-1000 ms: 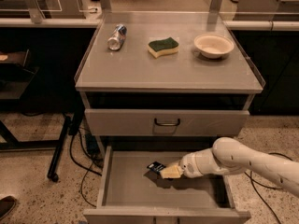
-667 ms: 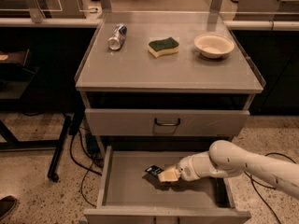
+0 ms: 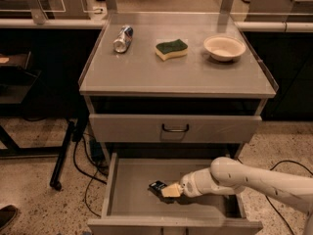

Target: Place rxbar blueberry into middle drawer

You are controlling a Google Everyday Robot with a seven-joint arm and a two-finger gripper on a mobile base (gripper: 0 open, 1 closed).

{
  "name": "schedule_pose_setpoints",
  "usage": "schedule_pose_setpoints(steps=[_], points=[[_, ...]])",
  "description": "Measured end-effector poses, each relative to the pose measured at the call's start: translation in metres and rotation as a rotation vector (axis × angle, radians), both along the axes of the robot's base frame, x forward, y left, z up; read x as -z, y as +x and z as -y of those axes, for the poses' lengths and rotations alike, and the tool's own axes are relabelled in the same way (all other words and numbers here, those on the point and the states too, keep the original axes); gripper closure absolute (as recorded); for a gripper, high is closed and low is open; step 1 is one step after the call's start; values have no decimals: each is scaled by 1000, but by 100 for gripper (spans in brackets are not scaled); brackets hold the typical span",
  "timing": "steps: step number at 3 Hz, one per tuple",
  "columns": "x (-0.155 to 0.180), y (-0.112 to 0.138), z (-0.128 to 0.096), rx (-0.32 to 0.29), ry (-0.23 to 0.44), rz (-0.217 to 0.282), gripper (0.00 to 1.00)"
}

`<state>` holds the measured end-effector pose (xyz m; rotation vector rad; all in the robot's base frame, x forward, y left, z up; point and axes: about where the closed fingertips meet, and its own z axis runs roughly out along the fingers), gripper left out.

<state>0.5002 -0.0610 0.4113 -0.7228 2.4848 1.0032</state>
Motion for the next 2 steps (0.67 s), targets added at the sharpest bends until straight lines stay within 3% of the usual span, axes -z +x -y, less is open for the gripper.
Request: schedule_pose_setpoints(steps=[2], points=[[23, 3, -5, 17, -14, -15, 100]])
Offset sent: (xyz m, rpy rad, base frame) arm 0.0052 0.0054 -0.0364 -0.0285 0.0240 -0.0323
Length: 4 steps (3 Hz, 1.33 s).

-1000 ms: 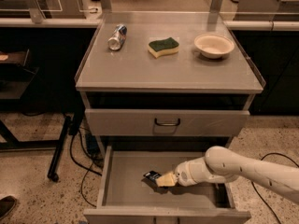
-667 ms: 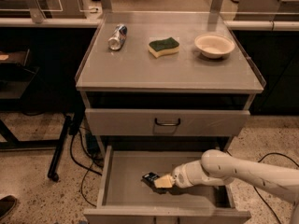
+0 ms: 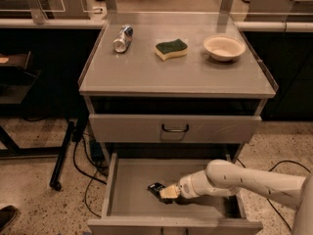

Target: Place rxbar blueberry into middle drawer

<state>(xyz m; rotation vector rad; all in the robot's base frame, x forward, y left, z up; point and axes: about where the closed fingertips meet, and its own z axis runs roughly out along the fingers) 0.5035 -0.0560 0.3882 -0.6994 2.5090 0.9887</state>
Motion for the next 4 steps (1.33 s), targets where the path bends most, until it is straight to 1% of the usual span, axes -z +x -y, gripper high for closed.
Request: schedule_pose_setpoints(steps=[1, 2, 3, 4], points=[[15, -4, -4, 3, -11, -22, 100], [20, -5, -6, 3, -14, -32, 100], [20, -5, -6, 3, -14, -32, 82], [20, -5, -6, 3, -14, -32, 59]])
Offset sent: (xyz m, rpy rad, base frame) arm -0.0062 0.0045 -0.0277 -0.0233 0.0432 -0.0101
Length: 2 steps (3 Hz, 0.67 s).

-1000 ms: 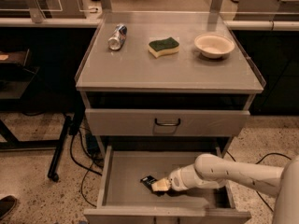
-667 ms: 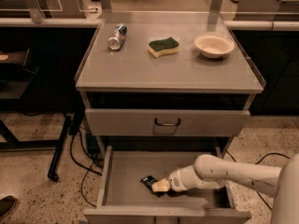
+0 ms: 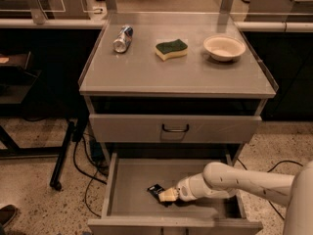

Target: Place rxbar blueberry into middle drawer

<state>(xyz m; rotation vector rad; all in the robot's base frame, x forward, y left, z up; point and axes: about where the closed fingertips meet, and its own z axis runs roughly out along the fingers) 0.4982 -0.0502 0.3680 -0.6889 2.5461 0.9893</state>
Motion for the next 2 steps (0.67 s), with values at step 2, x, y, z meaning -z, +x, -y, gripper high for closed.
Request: schedule_pose_setpoints(steps=[2], points=[[0, 0, 0, 0, 0, 0, 11]])
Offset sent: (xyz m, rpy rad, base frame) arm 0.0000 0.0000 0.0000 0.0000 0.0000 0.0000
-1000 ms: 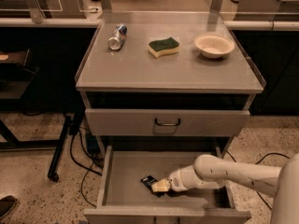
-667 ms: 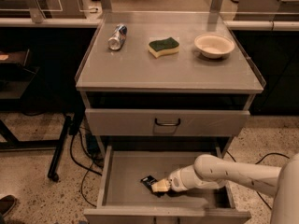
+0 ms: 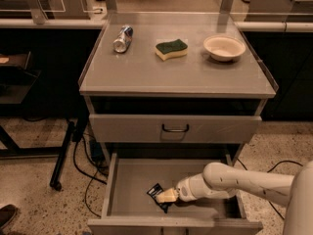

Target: Place rxbar blueberry into middle drawer

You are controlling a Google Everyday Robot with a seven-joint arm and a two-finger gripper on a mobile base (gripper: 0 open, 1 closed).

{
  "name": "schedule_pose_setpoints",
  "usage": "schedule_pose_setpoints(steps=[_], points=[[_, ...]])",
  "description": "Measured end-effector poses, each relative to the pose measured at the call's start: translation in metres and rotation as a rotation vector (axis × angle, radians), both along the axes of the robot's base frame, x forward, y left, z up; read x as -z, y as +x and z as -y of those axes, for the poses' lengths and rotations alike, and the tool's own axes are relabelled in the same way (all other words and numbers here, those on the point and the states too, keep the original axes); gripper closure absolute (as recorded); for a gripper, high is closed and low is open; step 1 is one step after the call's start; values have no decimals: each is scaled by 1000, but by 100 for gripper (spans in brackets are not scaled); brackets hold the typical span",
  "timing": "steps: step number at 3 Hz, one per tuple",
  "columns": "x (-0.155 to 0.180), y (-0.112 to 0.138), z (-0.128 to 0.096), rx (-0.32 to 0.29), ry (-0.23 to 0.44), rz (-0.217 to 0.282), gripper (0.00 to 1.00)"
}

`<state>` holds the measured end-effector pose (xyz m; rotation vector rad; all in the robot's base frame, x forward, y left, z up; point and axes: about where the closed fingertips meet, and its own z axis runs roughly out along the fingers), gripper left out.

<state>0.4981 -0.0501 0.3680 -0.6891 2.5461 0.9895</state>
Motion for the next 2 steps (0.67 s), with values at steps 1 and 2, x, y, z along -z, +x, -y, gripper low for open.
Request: schedule_pose_setpoints(steps=[1, 2], points=[[0, 0, 0, 0, 0, 0, 0], [0, 0, 0, 0, 0, 0, 0]])
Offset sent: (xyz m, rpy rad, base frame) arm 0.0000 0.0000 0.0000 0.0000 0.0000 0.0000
